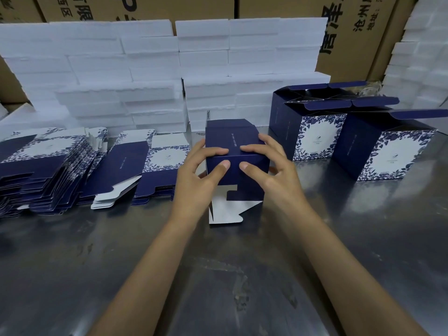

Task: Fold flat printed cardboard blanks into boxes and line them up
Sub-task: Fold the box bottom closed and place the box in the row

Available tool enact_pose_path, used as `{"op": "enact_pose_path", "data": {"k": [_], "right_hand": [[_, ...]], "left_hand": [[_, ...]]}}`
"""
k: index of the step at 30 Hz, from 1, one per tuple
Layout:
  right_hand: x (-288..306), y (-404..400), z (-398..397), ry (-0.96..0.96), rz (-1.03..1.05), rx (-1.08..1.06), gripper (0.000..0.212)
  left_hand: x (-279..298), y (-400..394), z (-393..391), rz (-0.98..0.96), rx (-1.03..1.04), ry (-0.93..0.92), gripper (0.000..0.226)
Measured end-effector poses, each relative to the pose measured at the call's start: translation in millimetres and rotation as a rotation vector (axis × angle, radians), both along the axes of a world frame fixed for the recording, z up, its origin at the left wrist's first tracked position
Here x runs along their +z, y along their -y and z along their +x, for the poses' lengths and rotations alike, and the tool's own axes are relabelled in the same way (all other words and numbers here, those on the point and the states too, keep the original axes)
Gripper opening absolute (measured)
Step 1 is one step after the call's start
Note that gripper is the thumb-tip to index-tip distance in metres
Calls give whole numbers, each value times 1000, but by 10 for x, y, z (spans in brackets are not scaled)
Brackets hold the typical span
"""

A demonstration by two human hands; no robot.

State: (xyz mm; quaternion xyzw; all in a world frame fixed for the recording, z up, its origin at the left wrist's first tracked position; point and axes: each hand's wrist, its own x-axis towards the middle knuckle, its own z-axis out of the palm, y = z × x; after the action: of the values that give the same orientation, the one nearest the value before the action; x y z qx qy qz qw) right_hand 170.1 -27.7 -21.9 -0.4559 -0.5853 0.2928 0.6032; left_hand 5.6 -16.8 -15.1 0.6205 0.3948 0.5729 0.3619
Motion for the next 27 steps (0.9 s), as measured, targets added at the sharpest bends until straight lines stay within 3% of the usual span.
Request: {"op": "enact_pose_path", "data": {"k": [12,27], "right_hand": [[21,-12,-111,27,71,-91,28],[37,6,-54,-30,23,-7,25]], "left_hand": [[-48,-5,128,44,83,22,16],[-61,-28,134,52,64,21,20]]}}
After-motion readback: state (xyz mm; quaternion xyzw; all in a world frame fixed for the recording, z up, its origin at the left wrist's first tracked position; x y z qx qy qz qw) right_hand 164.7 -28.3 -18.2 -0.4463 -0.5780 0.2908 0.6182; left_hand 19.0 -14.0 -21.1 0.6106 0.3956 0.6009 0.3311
